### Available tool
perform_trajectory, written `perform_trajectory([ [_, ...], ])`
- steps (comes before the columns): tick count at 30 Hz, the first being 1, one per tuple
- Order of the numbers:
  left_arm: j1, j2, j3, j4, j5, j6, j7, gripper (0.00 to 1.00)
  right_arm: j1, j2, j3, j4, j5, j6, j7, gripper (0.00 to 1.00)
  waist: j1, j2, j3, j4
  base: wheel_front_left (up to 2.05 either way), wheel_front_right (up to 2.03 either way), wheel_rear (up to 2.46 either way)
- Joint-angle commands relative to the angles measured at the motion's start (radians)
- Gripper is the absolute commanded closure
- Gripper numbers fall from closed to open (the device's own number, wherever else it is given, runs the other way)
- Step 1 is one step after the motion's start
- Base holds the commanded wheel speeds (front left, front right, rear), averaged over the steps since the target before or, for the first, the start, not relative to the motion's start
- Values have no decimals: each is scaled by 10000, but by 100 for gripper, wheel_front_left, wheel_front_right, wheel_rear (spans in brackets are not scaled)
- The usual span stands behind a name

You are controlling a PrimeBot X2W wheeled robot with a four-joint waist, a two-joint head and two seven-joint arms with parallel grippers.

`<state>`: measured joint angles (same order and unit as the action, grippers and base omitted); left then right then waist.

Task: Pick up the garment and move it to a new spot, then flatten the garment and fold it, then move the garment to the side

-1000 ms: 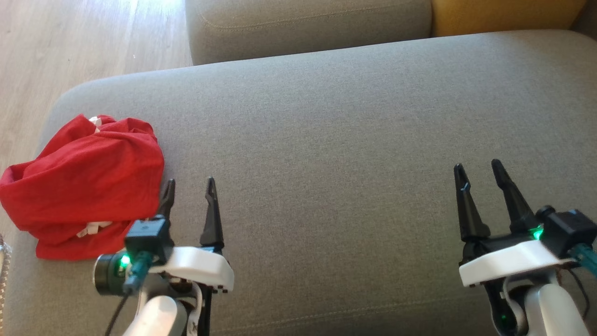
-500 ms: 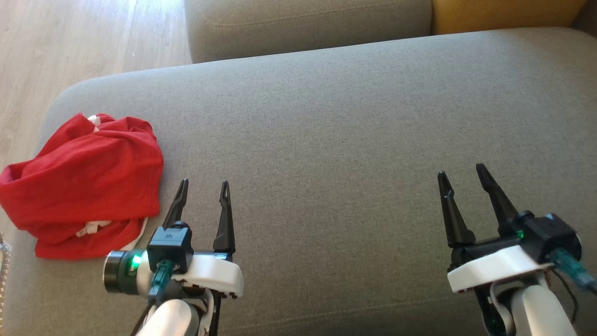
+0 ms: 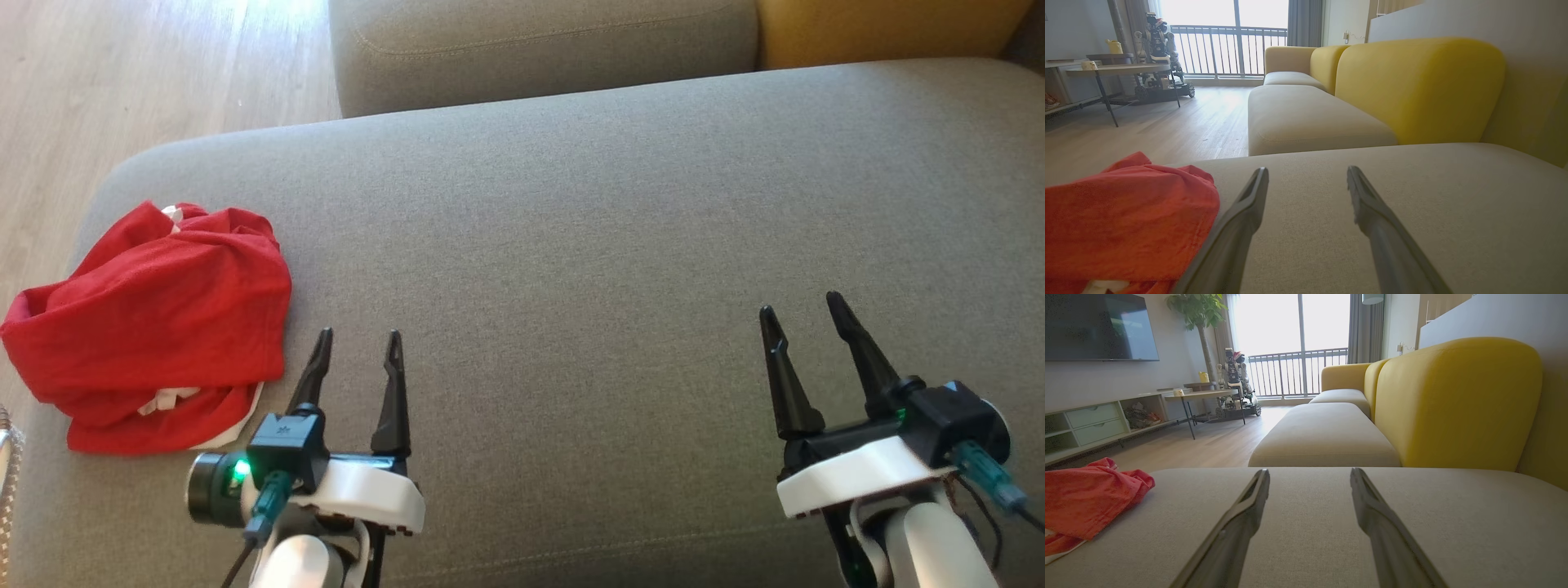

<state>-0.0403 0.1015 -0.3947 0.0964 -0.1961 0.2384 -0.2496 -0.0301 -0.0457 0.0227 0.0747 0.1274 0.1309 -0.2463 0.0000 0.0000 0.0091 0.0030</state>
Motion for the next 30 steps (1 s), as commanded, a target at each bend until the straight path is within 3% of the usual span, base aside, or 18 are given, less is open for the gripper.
perform_trajectory([
  [1, -270, -72, 418, -184, 153, -153, -122, 0, -317, -45, 260, -208, -124, -2, 50, 0, 0, 0, -4, -3, 0, 0, 0],
  [9, -227, -365, 812, 303, 460, -657, -122, 0, -371, -45, 273, 53, -22, -2, 125, 0, 0, 0, -51, -21, 0, 0, 0],
  [20, -258, -496, 1095, 486, 597, -911, -122, 0, -411, -45, 232, 151, -30, -2, 105, 0, 0, 0, -49, 40, 0, 0, 0],
  [30, -337, -510, 1194, 324, 602, -839, -122, 0, -309, -45, 466, 20, 29, -2, 72, 0, 0, 0, 57, 911, 0, 0, 0],
])
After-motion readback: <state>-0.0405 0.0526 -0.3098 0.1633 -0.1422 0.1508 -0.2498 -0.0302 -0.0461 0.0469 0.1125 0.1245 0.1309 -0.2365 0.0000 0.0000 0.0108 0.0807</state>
